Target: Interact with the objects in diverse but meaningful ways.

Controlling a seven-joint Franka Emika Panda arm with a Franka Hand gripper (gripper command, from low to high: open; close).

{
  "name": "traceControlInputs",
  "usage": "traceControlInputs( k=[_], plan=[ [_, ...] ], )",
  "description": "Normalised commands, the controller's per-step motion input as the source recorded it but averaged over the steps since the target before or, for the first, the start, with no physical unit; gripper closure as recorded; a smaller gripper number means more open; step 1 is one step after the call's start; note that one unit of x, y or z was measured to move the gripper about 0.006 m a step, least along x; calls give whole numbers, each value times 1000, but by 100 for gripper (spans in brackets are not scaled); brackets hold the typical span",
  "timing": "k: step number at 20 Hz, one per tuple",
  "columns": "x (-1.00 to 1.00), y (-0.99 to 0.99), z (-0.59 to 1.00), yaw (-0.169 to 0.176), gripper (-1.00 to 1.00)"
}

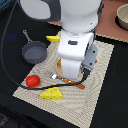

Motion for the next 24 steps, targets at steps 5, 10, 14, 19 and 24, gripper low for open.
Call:
traceControlInputs(
  k=[5, 10, 14, 19, 24],
  plan=[
    [-34, 457, -14, -53, -100],
    [-186, 287, -31, -118, -100],
    [-167, 191, -49, -104, -100],
    [-246, 125, -118, -32, -100],
    [-339, 129, -223, 0, -100]
  ],
)
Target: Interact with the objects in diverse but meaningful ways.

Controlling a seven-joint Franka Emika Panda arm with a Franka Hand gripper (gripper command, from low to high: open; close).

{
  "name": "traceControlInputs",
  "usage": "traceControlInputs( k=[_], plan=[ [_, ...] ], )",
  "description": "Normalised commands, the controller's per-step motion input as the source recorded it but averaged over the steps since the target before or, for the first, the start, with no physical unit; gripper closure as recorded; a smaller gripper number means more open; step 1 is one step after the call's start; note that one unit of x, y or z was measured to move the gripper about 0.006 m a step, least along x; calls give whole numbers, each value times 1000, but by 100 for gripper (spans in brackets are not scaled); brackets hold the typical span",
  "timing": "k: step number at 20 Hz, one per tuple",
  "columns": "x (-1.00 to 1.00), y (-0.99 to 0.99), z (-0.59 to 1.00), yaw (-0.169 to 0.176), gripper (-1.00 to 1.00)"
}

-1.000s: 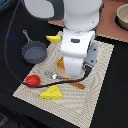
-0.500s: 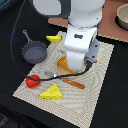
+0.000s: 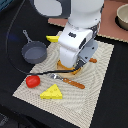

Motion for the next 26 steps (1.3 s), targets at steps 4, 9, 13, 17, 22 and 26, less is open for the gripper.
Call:
traceControlInputs(
  k=[4, 9, 13, 17, 22, 26],
  plan=[
    [-387, 50, -284, 0, -100],
    [-339, 14, -245, 0, -100],
    [-249, -8, -226, 0, -100],
    [-296, 4, -318, 0, -100],
    [-295, 0, -326, 0, -100],
    [-334, 0, -359, 0, -100]
  ],
)
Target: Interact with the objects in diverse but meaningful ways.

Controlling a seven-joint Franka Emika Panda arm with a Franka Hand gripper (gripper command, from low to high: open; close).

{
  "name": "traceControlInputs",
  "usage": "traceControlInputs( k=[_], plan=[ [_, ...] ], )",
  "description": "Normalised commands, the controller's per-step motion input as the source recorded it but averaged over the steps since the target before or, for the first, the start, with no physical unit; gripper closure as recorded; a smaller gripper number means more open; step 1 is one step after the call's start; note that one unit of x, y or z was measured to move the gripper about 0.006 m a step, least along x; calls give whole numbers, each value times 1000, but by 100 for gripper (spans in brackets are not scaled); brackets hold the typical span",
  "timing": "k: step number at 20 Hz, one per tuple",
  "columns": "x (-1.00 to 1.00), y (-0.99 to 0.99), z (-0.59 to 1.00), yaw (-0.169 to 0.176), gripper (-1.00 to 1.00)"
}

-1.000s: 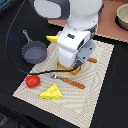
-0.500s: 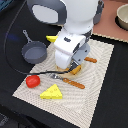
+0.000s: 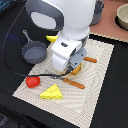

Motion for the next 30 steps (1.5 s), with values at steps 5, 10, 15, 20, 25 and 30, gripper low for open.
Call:
traceControlInputs(
  k=[5, 10, 15, 20, 25, 30],
  plan=[
    [-318, 47, -348, 0, -100],
    [-250, 84, -317, 0, 100],
    [-221, 65, -282, 0, 100],
    [-145, 94, -225, 0, 100],
    [-81, 152, -383, 4, 100],
    [6, 226, -440, 12, 100]
  ],
)
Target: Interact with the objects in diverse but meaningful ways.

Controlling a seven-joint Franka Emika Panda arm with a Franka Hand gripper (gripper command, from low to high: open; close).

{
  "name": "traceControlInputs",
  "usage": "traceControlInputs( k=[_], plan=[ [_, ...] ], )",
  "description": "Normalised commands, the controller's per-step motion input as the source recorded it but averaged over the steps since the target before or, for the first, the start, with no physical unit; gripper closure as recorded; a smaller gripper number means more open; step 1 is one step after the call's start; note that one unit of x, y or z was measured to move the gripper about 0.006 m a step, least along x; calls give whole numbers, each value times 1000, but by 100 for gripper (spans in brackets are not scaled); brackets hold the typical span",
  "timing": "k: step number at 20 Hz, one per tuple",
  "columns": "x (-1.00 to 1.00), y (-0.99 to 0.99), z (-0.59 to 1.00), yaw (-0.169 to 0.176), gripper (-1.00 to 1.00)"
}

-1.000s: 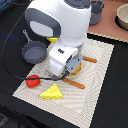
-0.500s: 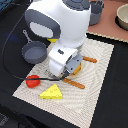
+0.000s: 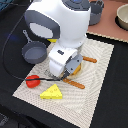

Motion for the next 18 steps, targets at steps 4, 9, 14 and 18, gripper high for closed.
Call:
traceControlInputs(
  k=[4, 9, 14, 18],
  plan=[
    [-160, 170, 921, 25, 100],
    [-282, 117, 1000, 45, 100],
    [-111, 207, 992, 119, 100],
    [119, 626, 419, 99, 100]
  ],
)
